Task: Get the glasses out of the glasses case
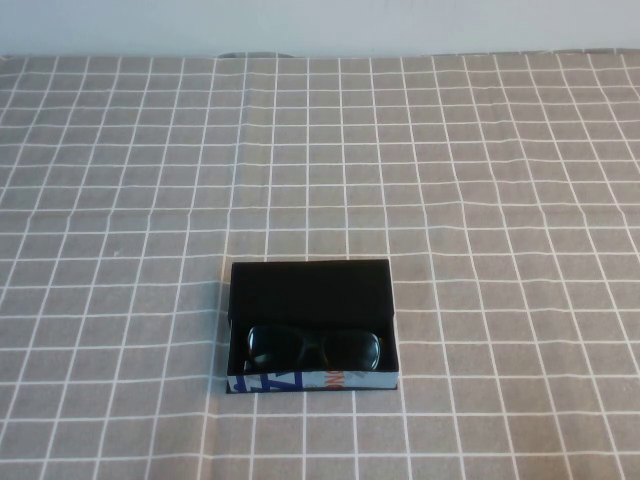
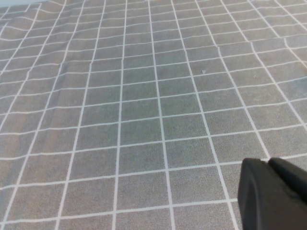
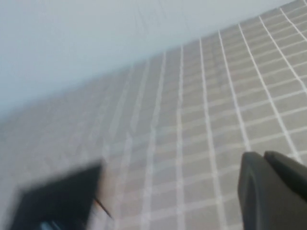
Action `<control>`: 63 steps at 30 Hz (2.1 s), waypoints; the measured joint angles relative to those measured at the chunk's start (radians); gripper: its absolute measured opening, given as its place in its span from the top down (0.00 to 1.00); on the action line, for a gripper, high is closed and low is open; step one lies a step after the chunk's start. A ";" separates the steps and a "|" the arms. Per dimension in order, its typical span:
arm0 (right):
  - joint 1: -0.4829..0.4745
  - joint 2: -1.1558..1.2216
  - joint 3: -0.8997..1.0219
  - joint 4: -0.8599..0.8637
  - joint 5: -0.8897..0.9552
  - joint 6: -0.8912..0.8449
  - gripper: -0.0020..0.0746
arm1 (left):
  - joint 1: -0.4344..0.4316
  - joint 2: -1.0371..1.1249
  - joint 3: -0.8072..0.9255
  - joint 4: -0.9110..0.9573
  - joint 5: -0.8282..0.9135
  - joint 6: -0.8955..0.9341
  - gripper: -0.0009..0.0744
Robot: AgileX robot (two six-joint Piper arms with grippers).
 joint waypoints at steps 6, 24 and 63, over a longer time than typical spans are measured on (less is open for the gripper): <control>0.000 0.000 0.000 0.366 -0.140 0.002 1.00 | 0.000 0.000 0.000 0.000 0.000 0.000 0.99; 0.000 0.768 -0.518 0.122 0.500 0.004 1.00 | 0.000 0.000 0.000 0.000 0.000 0.000 0.99; 0.623 2.063 -1.772 -0.492 0.900 -0.621 0.60 | 0.000 0.000 0.000 0.000 0.000 0.000 0.99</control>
